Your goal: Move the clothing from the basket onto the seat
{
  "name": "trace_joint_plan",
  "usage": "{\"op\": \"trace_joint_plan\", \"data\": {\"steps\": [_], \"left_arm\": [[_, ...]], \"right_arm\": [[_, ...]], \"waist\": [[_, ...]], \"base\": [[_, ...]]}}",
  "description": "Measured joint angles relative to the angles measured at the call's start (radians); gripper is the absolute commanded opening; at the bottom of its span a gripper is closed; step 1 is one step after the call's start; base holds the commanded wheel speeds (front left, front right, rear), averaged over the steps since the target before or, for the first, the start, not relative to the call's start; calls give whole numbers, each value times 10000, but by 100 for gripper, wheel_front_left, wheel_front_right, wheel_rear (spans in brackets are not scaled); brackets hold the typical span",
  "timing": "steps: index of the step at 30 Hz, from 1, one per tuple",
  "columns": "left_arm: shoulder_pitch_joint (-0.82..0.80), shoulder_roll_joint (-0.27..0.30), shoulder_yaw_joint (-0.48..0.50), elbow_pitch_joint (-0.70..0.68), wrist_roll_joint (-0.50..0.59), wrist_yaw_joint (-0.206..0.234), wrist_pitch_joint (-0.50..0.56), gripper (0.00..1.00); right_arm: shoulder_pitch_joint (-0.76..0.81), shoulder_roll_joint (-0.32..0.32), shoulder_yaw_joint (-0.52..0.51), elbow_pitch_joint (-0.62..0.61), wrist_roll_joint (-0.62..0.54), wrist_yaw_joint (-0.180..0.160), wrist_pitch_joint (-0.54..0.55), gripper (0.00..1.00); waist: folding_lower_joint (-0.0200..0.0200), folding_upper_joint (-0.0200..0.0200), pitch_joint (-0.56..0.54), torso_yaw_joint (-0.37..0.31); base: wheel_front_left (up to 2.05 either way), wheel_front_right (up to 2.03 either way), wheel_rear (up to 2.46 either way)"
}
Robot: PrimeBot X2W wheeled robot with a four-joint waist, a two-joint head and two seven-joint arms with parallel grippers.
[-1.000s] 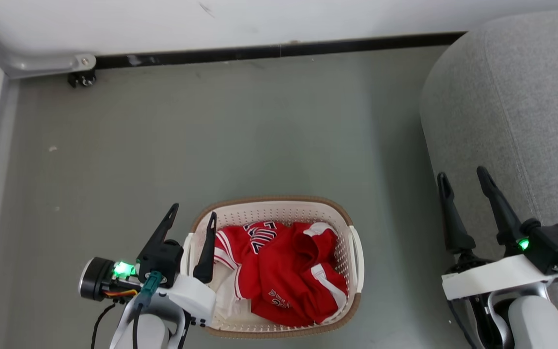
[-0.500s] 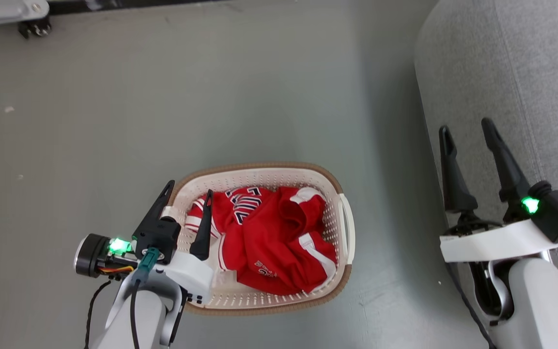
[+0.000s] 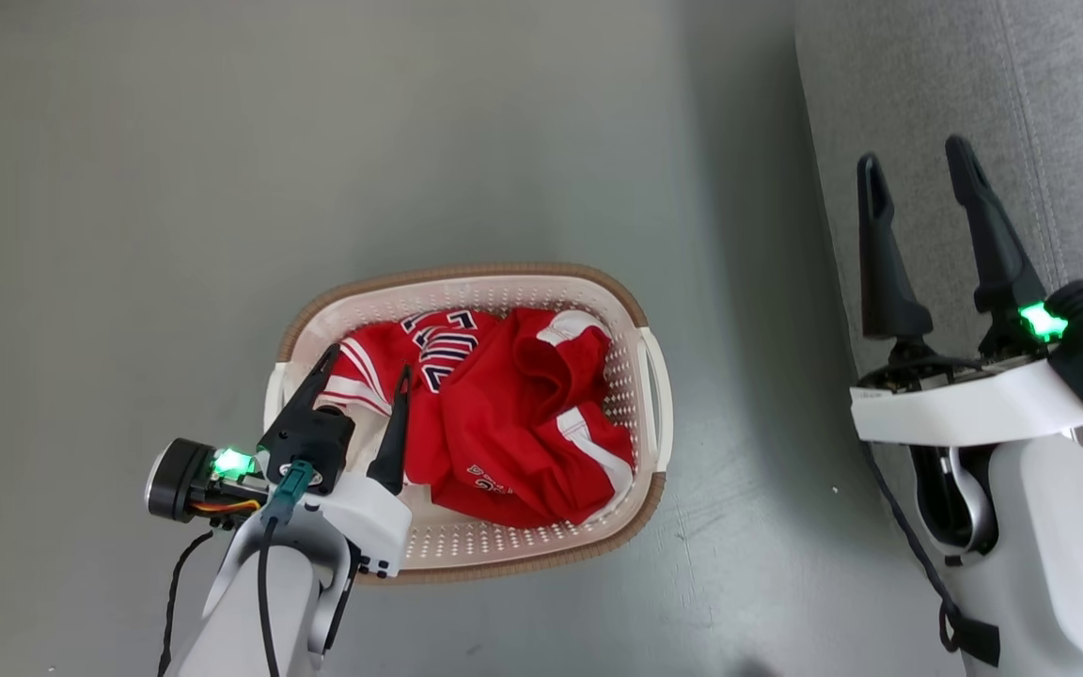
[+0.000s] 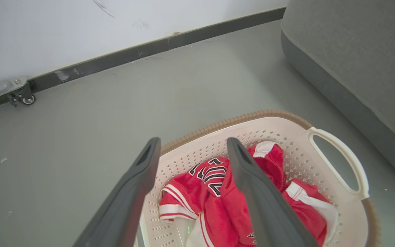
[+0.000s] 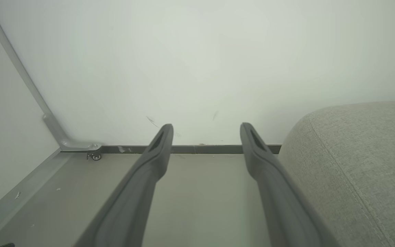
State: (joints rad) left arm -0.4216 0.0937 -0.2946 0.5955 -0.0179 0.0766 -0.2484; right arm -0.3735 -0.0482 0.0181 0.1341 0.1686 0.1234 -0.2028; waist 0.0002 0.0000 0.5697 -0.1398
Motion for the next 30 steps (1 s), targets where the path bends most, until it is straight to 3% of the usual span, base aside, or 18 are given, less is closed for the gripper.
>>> {"op": "trace_joint_plan", "data": {"steps": [30], "left_arm": [[-1274, -265, -681, 1770, -31, -867, 0, 100]], "right_arm": [[-1901, -31, 508, 568, 439, 0, -284, 100]], "waist": [[0, 0, 1668, -639]], "base": [[0, 0, 0]]}}
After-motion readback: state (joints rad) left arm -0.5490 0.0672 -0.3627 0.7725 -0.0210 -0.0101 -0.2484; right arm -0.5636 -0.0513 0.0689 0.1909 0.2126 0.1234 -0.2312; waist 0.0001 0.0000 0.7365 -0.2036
